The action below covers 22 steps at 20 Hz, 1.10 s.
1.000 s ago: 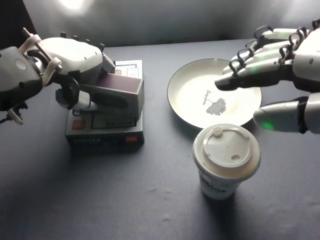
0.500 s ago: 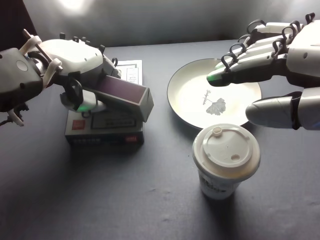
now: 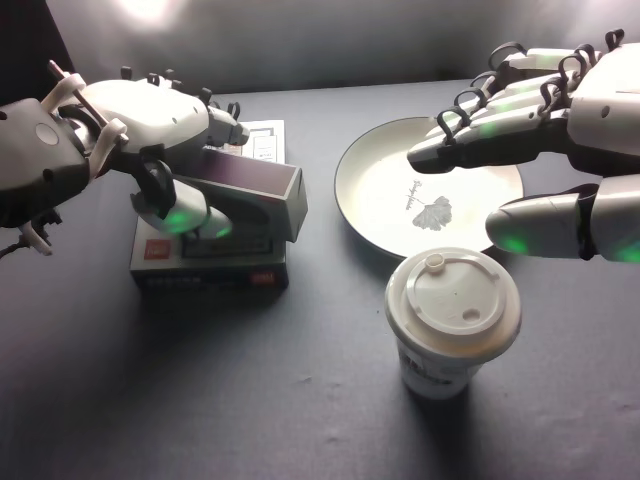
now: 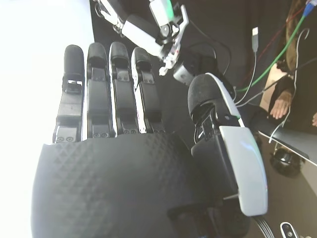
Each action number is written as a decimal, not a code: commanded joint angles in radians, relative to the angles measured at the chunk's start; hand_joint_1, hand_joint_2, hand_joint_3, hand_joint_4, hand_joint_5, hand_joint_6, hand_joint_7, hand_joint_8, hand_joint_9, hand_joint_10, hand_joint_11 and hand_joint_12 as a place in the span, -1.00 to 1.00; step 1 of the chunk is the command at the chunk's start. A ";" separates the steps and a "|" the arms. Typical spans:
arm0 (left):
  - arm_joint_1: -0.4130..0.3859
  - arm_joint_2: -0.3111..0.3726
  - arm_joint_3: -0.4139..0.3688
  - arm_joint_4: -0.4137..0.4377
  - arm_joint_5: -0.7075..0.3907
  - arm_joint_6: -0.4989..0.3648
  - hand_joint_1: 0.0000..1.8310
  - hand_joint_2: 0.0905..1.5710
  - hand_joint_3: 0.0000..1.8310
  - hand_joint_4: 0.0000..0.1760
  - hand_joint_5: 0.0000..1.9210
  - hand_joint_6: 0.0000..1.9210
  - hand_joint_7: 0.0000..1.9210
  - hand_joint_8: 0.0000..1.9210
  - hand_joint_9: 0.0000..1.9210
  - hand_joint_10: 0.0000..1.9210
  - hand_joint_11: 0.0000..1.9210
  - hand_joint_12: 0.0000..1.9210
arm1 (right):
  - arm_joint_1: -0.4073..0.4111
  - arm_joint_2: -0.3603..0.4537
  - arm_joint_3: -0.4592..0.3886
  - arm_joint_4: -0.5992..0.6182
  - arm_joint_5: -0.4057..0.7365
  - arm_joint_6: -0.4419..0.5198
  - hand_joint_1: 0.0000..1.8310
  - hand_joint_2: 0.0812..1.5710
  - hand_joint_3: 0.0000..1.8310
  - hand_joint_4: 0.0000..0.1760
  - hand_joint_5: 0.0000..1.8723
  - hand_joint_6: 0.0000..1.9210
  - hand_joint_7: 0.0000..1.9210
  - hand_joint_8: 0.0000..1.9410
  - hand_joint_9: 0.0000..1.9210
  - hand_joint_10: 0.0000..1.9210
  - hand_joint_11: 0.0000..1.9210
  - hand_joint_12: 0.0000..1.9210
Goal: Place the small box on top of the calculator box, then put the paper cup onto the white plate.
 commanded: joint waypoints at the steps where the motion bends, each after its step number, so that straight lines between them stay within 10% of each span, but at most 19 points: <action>1: 0.000 0.019 -0.001 0.018 -0.085 0.000 -0.21 0.30 -1.00 -1.00 -0.69 -1.00 -0.58 -1.00 -0.59 -1.00 -1.00 -0.12 | 0.016 0.010 0.002 0.033 0.100 0.010 -1.00 0.82 -1.00 -1.00 -0.60 -0.99 -0.62 -1.00 -0.68 -0.99 -1.00 -0.04; 12: 0.002 0.086 -0.110 -0.051 -0.199 0.009 -0.47 0.20 -1.00 -1.00 -0.84 -1.00 -0.76 -1.00 -0.78 -1.00 -1.00 -0.49 | 0.019 -0.002 0.006 -0.048 0.125 0.158 -0.79 0.73 -1.00 -1.00 -0.62 -1.00 -0.64 -1.00 -0.68 -1.00 -1.00 -0.08; 16: -0.014 0.138 -0.178 -0.108 -0.223 0.049 -0.49 0.17 -1.00 -1.00 -0.84 -0.99 -0.76 -0.99 -0.78 -0.99 -1.00 -0.55 | 0.018 -0.038 0.005 -0.048 0.109 0.234 -0.35 0.39 -1.00 -1.00 -0.98 -1.00 -0.99 -1.00 -1.00 -1.00 -1.00 -0.97; 22: -0.038 0.239 -0.288 -0.104 -0.210 0.060 -0.57 0.19 -1.00 -1.00 -0.83 -0.99 -0.77 -0.99 -0.78 -0.99 -1.00 -0.54 | 0.042 -0.065 0.001 -0.123 0.077 0.368 -0.11 -0.03 -1.00 -1.00 -1.00 -1.00 -1.00 -1.00 -1.00 -1.00 -1.00 -1.00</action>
